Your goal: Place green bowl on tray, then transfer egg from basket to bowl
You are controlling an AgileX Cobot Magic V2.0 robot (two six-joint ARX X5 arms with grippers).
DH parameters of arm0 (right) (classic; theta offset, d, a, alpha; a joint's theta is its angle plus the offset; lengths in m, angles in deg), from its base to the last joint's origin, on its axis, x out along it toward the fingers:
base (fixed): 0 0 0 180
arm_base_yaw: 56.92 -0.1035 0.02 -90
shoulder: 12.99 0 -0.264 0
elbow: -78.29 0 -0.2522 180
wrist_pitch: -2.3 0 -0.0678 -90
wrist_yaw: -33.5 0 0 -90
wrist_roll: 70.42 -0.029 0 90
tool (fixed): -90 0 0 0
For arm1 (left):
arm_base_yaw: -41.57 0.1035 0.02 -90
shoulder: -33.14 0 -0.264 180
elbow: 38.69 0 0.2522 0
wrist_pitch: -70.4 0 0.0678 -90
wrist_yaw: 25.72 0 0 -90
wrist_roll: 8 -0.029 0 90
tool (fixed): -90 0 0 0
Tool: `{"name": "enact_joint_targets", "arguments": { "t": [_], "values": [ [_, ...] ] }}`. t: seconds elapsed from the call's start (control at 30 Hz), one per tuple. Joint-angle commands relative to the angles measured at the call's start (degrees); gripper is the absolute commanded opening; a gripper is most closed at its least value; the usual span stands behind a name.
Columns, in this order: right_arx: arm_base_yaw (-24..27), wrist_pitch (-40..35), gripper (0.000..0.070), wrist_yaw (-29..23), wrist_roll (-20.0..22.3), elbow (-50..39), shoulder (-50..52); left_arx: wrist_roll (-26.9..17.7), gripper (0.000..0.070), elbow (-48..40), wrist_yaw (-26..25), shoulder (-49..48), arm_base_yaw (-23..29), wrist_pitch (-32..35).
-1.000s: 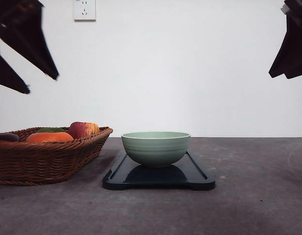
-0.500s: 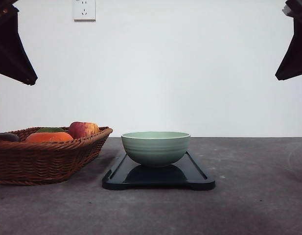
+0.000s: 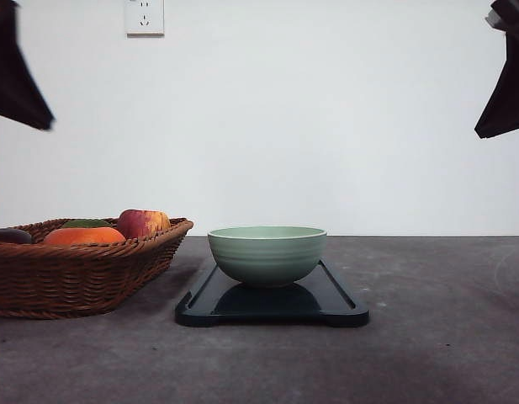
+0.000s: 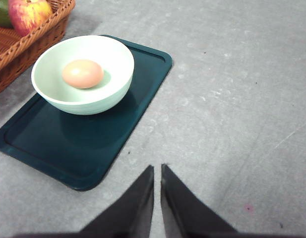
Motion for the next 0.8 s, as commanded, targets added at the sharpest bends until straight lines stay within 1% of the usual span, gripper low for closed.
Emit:
{"name": "enact_joint_targets", "arguments": {
  "t": [0.0,0.1,0.2,0.3,0.4,0.53,0.63,0.7,0.77],
  "values": [
    [-0.28,-0.58,0.0015,-0.07,0.22,0.33,-0.37,-3.65,0.0000,-3.50,0.47,-3.76,2.46,3.56],
    [-0.28,-0.59,0.0015,-0.06,0.22,0.33,-0.39,-3.07,0.0000,-11.01,0.77,-12.82,8.58,8.64],
    [-0.28,-0.59,0.0015,-0.04,0.22,0.33,-0.39,-3.24,0.0000,-17.77,3.54,-22.71,14.18,9.37],
    [-0.28,-0.59,0.0015,-0.07,0.22,0.33,-0.39,-3.27,0.0000,-24.06,6.68,-32.16,17.75,9.32],
    [-0.28,-0.59,0.0015,-0.06,0.22,0.33,-0.39,-3.23,0.0000,-29.35,7.49,-39.25,19.64,9.43],
    [-0.28,-0.58,0.0015,-0.06,0.22,0.33,-0.39,-2.80,0.0000,-33.96,7.49,-44.58,20.98,9.63],
    [-0.28,-0.61,0.0015,-0.07,0.22,0.33,-0.39,-2.79,0.0000,-36.60,7.47,-45.82,21.93,11.14],
    [-0.28,-0.58,0.0015,-0.04,0.22,0.33,-0.38,-2.98,0.0000,-37.25,7.45,-45.79,22.26,12.61],
    [-0.28,-0.62,0.0015,-0.05,0.22,0.33,-0.39,-3.69,0.0000,-37.25,7.45,-45.79,22.39,12.71]
  ]
}}
